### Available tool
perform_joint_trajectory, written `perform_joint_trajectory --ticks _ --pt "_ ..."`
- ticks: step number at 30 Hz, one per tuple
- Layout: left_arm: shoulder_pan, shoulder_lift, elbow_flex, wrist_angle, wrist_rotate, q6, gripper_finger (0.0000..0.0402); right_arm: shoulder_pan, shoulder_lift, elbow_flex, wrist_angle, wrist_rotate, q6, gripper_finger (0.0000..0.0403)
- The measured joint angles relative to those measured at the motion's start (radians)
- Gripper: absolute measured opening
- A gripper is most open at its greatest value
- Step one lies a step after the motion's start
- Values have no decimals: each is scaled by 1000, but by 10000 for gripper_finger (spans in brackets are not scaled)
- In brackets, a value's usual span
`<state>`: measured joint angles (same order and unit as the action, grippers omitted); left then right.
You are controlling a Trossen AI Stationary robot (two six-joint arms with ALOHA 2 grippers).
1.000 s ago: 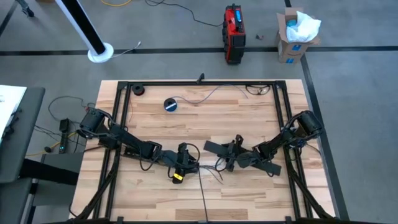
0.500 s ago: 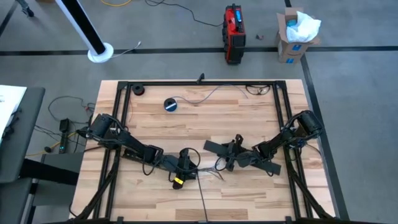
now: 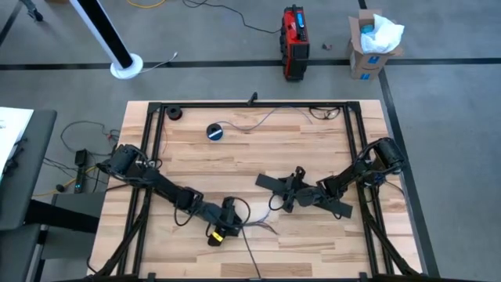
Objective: Ziptie cables
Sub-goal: Close the black cable duct with the black cable duct cover
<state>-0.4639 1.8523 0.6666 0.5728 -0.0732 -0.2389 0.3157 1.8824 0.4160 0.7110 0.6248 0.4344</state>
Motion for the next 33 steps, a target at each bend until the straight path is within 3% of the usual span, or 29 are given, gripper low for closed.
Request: perform_joint_trajectory --ticks 9,16,24,33 --pt "-19 0 0 -12 -77 100 264 -5 0 -1 10 -6 -2 227" --pt "58 0 -3 18 -154 197 264 -5 0 -1 13 -5 -2 227" --pt "178 25 -4 86 -75 212 264 -11 4 -3 46 0 -5 227" --pt "184 109 1 174 10 153 264 -11 4 -2 40 1 -2 227"
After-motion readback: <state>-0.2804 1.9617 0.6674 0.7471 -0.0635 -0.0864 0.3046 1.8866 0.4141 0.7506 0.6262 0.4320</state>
